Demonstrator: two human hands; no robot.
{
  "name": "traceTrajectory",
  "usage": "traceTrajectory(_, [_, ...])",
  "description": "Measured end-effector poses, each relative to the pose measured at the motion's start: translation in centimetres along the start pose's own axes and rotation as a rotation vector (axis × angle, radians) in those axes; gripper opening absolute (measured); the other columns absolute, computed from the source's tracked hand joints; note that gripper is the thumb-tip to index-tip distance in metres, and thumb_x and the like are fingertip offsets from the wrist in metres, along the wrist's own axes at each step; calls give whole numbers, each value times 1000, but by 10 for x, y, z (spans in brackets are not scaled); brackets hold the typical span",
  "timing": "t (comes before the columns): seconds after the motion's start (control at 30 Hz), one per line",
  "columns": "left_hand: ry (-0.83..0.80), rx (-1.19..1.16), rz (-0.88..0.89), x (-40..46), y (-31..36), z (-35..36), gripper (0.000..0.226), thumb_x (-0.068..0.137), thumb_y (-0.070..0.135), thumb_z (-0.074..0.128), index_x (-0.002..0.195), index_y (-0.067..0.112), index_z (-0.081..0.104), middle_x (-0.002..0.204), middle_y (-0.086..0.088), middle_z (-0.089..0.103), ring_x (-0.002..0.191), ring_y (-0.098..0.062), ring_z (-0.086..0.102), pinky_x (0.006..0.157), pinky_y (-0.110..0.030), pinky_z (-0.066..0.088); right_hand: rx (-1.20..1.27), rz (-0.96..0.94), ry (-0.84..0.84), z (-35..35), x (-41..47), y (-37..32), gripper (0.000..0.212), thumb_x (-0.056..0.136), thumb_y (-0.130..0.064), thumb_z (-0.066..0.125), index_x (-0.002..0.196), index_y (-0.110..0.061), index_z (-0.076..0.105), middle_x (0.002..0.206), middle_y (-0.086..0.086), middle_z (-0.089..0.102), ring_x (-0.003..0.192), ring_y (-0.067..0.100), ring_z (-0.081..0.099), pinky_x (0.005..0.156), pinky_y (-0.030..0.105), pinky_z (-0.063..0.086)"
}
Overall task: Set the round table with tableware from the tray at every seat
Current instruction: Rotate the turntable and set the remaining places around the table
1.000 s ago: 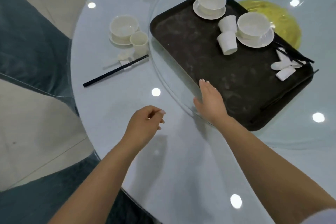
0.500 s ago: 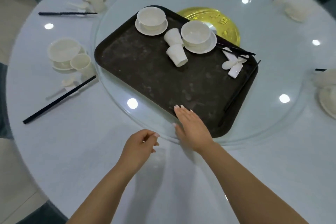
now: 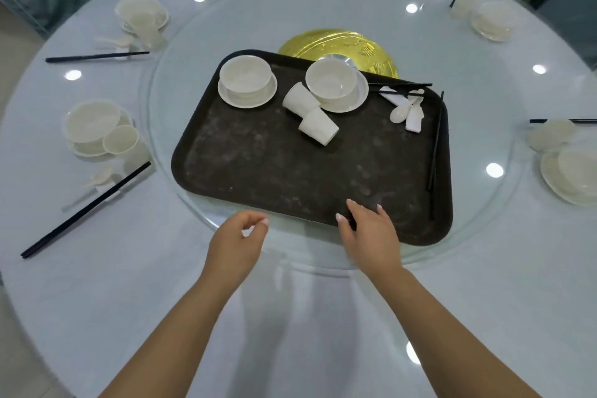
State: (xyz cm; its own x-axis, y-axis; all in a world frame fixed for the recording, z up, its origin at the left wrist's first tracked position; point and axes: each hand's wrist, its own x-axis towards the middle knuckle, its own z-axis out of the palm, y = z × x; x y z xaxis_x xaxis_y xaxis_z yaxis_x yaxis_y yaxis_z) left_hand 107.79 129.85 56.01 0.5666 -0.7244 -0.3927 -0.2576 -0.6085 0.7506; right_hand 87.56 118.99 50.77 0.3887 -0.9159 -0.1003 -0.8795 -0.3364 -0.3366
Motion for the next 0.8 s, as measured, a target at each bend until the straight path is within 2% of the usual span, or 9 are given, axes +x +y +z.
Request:
traceTrajectory(0.13, [43, 124, 117, 10, 5, 4, 12, 96, 33, 56, 105, 29, 62, 110, 12, 56, 104, -8, 51, 89, -23, 42, 47, 19, 0, -8, 9, 9, 48, 102, -38, 40, 142, -13, 48, 138, 2, 58, 132, 13, 48, 119, 30, 16])
traceTrajectory(0.3, [56, 196, 168, 23, 8, 7, 18, 95, 27, 59, 110, 20, 65, 106, 10, 58, 96, -9, 55, 84, -20, 44, 83, 16, -38, -11, 16, 11, 47, 102, -38, 42, 143, -14, 48, 142, 4, 54, 137, 17, 42, 116, 29, 22])
traceTrajectory(0.47, [15, 332, 196, 30, 4, 9, 18, 96, 29, 57, 111, 21, 64, 103, 10, 57, 92, -8, 54, 84, -20, 46, 139, 24, -99, -7, 20, 6, 48, 102, -39, 41, 145, -16, 44, 147, 0, 49, 141, 14, 36, 109, 29, 33])
traceTrajectory(0.6, [-64, 471, 294, 25, -10, 11, 14, 95, 24, 58, 103, 19, 68, 95, 7, 63, 88, -10, 58, 78, -18, 44, 140, 96, -46, 0, 17, 8, 48, 102, -38, 41, 144, -16, 45, 148, -1, 48, 141, 12, 35, 107, 28, 37])
traceTrajectory(0.63, [-72, 478, 334, 20, -15, 13, 14, 94, 21, 59, 101, 17, 69, 96, 4, 65, 88, -10, 58, 80, -18, 43, 129, 111, -21, 1, 16, 11, 48, 102, -38, 42, 144, -15, 45, 147, -1, 48, 141, 13, 36, 108, 29, 37])
traceTrajectory(0.73, [-99, 499, 422, 5, -23, 26, 18, 92, 18, 61, 107, 16, 70, 107, 3, 66, 100, -14, 59, 99, -22, 39, 34, 104, 3, 3, 12, 19, 49, 102, -37, 43, 143, -12, 45, 148, 3, 47, 141, 18, 37, 114, 33, 31])
traceTrajectory(0.8, [-114, 509, 430, -1, -23, 35, 22, 93, 23, 61, 113, 18, 69, 114, 4, 66, 107, -13, 58, 100, -19, 36, -8, 129, 8, 2, 14, 23, 48, 102, -38, 41, 142, -13, 47, 150, 4, 45, 142, 20, 36, 116, 35, 28])
